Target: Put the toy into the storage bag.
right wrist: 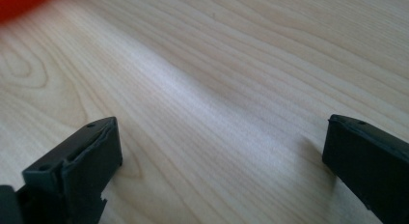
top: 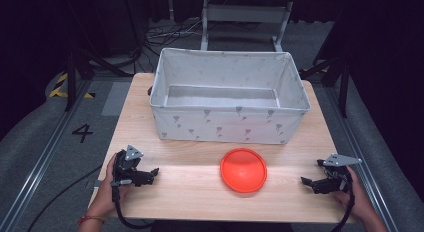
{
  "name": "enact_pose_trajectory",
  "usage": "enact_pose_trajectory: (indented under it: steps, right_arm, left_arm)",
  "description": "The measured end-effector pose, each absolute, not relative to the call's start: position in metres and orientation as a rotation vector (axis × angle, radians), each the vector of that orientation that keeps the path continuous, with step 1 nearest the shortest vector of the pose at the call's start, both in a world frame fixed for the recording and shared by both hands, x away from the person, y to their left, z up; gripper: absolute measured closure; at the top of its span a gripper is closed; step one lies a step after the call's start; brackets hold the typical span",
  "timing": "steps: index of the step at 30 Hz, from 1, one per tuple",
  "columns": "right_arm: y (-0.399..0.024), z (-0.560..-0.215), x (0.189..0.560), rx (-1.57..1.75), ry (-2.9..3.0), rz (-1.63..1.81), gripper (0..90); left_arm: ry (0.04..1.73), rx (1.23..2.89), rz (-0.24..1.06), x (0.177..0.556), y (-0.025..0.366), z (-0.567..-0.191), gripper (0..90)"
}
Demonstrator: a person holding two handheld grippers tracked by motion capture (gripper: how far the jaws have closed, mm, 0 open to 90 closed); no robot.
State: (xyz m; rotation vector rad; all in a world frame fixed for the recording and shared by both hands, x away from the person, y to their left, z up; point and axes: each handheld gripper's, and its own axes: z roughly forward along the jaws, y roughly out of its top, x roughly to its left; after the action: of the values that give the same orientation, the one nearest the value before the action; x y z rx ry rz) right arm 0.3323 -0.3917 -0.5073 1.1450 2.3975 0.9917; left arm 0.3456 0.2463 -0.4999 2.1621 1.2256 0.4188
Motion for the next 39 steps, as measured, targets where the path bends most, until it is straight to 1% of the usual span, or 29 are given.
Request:
enact_pose_trajectory:
  steps: [14, 18, 22, 23, 26, 27, 29, 34, 39]
  right_arm:
    - [-0.393, -0.507, 0.331, 1.120, 2.418, 0.993, 0.5]
    - [-0.392, -0.505, 0.333, 1.134, 2.431, 0.972, 0.5]
    - [-0.390, -0.504, 0.335, 1.155, 2.433, 0.942, 1.1]
    - [-0.389, -0.503, 0.336, 1.153, 2.429, 0.945, 3.6]
    - [-0.387, -0.502, 0.337, 1.147, 2.419, 0.984, 16.6]
    - [-0.387, -0.501, 0.337, 1.154, 2.413, 0.998, 18.9]
    - [-0.386, -0.499, 0.337, 1.162, 2.422, 1.021, 17.3]
    - [-0.383, -0.494, 0.334, 1.172, 2.405, 1.060, 23.9]
    - [-0.377, -0.490, 0.333, 1.161, 2.403, 1.080, 25.1]
  left_arm:
    - [1.212, 2.173, 0.417, 0.343, 0.247, -0.499, 0.3]
    - [1.174, 2.187, 0.408, 0.344, 0.251, -0.500, 0.2]
    - [1.190, 2.176, 0.412, 0.342, 0.251, -0.500, 0.5]
    - [1.191, 2.180, 0.415, 0.342, 0.252, -0.499, 0.5]
    - [1.189, 2.181, 0.413, 0.342, 0.252, -0.499, 0.4]
    - [1.191, 2.182, 0.413, 0.342, 0.252, -0.500, 0.3]
    - [1.191, 2.182, 0.413, 0.342, 0.252, -0.500, 0.3]
    - [1.191, 2.181, 0.412, 0.342, 0.252, -0.500, 0.2]
    - [1.191, 2.184, 0.413, 0.342, 0.252, -0.499, 0.2]
